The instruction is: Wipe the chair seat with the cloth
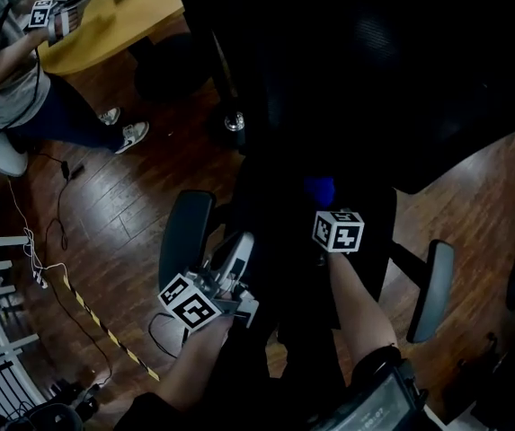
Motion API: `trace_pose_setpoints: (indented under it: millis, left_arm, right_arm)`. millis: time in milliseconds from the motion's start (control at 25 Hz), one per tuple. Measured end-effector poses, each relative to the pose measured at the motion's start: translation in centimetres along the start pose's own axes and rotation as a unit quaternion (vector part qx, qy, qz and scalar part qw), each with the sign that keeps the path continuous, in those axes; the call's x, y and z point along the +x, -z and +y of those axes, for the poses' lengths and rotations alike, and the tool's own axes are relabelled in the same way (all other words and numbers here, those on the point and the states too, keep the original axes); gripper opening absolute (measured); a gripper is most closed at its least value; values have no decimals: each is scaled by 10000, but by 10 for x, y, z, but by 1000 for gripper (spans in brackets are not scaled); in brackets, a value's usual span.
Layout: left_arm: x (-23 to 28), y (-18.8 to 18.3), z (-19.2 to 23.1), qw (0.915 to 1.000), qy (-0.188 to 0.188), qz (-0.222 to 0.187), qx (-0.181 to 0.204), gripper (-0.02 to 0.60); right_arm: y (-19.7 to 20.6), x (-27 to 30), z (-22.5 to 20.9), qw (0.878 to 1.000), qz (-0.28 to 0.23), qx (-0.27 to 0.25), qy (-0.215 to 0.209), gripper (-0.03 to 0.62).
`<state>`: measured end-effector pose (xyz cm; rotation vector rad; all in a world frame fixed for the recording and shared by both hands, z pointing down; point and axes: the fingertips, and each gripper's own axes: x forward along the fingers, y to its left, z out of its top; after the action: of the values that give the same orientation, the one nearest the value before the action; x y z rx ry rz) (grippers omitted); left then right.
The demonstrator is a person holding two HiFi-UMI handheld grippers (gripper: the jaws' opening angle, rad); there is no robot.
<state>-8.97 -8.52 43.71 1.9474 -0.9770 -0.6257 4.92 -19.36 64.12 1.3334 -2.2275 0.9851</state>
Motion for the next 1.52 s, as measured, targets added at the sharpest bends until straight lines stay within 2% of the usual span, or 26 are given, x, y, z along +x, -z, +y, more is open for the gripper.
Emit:
trace_pose_setpoints:
  millis: [120, 240, 360, 480, 600, 720, 920, 1040, 1200, 1320, 1520]
  left_arm:
    - [-1, -4, -1, 10000, -61, -14, 29, -6]
    - [-2, -7, -3, 9999, -70, -57, 57, -6]
    - [-4, -7, -3, 10000, -45, -62, 16, -6]
    - [-6, -12, 1, 10000, -44, -56, 35, -6]
    - [-6, -16, 5, 9999, -46, -54, 81, -6]
    - [-3, -13, 2, 9999, -19, 14, 124, -6]
    - [-1, -3, 0, 9998, -19, 133, 159, -6]
    - [1, 0, -1, 9996, -9, 219, 196, -6]
    - [0, -1, -2, 9995, -30, 222, 227, -6]
    - [-1, -1, 1, 9997, -84, 166, 188, -6]
    - [-1, 1, -1, 9997, -114, 99, 195, -6]
  right_arm:
    - [6, 35, 85, 9973, 154, -132, -711, 74]
    - [26, 61, 140, 9927, 442, -322, -1074, 74]
    - [44, 74, 157, 9914, 569, -432, -1092, 74]
    - [49, 79, 152, 9911, 513, -607, -1068, 74]
    - [50, 77, 132, 9929, 483, -625, -887, 74]
    - [51, 59, 91, 9963, 508, -508, -476, 74]
    - [65, 2, -9, 9973, 575, -162, 436, 74]
    - [72, -45, -74, 9929, 566, 24, 1042, 74]
    - [82, -104, -139, 9851, 545, 307, 1601, 74]
    - [85, -128, -165, 9817, 489, 365, 1801, 74]
    - [86, -137, -173, 9790, 493, 331, 1950, 74]
